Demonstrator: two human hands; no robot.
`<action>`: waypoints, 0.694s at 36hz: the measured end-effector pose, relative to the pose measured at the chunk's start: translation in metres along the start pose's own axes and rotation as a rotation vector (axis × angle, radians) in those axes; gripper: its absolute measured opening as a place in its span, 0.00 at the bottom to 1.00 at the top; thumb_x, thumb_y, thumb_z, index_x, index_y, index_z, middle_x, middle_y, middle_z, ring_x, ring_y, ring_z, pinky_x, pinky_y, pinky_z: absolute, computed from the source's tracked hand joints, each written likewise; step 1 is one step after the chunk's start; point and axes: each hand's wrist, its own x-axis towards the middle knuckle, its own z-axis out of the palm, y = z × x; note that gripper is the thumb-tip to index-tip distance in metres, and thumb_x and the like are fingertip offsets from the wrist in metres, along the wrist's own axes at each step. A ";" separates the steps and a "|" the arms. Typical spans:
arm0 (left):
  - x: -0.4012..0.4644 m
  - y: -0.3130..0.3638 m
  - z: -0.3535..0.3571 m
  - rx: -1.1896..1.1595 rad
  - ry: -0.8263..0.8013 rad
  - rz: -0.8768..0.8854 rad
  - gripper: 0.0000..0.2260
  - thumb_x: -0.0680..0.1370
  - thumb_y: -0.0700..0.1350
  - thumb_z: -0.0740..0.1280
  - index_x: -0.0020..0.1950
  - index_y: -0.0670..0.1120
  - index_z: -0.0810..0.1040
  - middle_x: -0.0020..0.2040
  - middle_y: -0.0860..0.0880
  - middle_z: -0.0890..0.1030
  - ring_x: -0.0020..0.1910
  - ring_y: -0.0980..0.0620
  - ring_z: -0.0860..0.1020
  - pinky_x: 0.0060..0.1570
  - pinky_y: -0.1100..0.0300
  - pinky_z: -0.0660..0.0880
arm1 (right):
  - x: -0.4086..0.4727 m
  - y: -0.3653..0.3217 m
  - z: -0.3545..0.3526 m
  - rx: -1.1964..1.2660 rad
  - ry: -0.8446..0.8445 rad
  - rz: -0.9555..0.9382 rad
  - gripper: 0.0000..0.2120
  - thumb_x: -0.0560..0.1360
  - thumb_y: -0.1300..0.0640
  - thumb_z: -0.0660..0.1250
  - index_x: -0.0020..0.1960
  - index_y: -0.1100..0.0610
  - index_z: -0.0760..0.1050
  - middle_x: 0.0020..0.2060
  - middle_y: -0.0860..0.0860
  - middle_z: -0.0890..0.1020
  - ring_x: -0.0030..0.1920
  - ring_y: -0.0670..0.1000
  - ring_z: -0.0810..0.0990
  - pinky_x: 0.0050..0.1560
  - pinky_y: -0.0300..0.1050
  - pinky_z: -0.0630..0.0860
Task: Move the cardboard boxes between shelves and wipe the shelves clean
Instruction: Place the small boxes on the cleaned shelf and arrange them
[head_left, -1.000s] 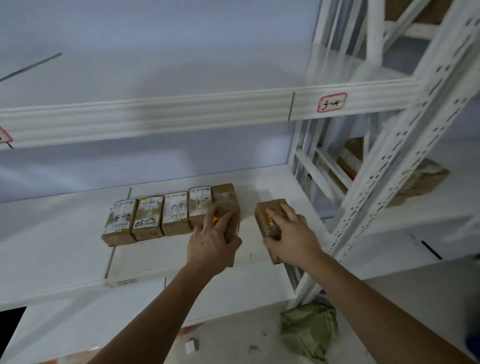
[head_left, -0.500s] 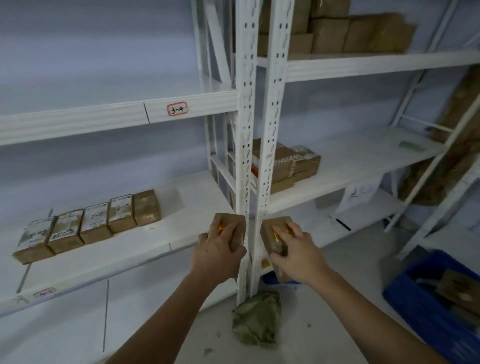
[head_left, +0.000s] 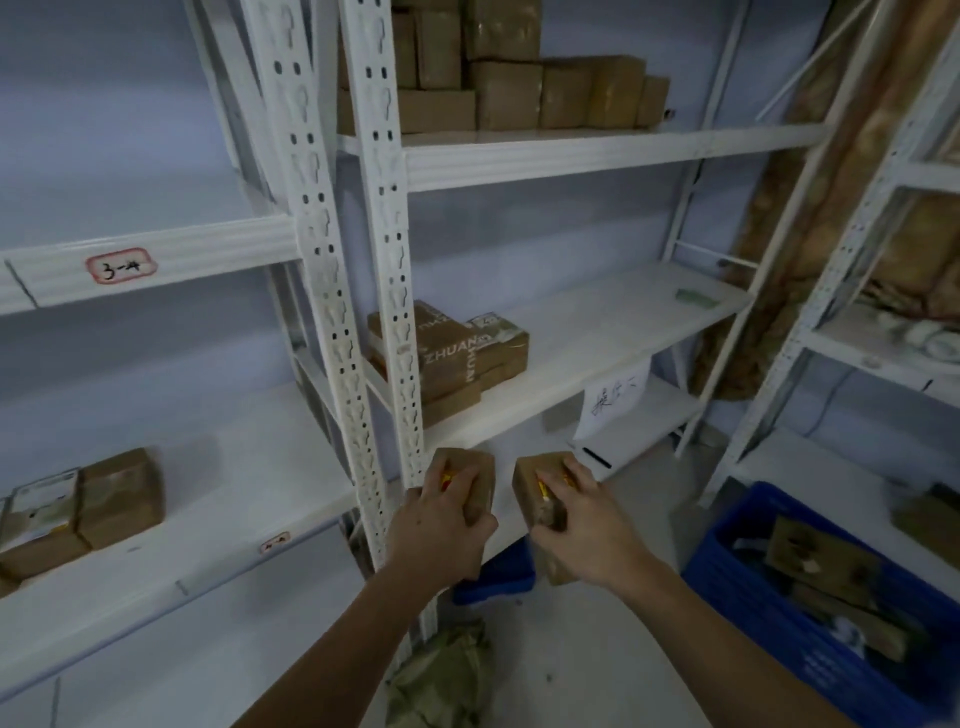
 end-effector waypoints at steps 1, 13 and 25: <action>0.011 0.005 0.002 -0.005 0.003 0.011 0.28 0.80 0.62 0.60 0.79 0.60 0.59 0.83 0.51 0.50 0.73 0.40 0.68 0.67 0.48 0.69 | 0.008 0.006 -0.005 -0.006 -0.004 0.006 0.39 0.73 0.37 0.65 0.81 0.43 0.57 0.82 0.49 0.50 0.76 0.60 0.61 0.74 0.54 0.66; 0.126 0.041 0.023 0.014 -0.066 0.035 0.29 0.79 0.63 0.61 0.79 0.62 0.57 0.81 0.53 0.49 0.71 0.44 0.67 0.68 0.47 0.71 | 0.100 0.070 -0.042 -0.012 0.025 0.041 0.40 0.71 0.35 0.62 0.80 0.42 0.56 0.81 0.46 0.50 0.73 0.60 0.64 0.69 0.53 0.71; 0.223 0.078 0.055 -0.026 -0.006 -0.065 0.28 0.79 0.65 0.61 0.78 0.63 0.61 0.82 0.55 0.51 0.70 0.44 0.69 0.65 0.48 0.73 | 0.197 0.139 -0.064 -0.044 -0.010 -0.025 0.37 0.75 0.37 0.64 0.80 0.41 0.56 0.81 0.46 0.50 0.74 0.59 0.62 0.67 0.53 0.72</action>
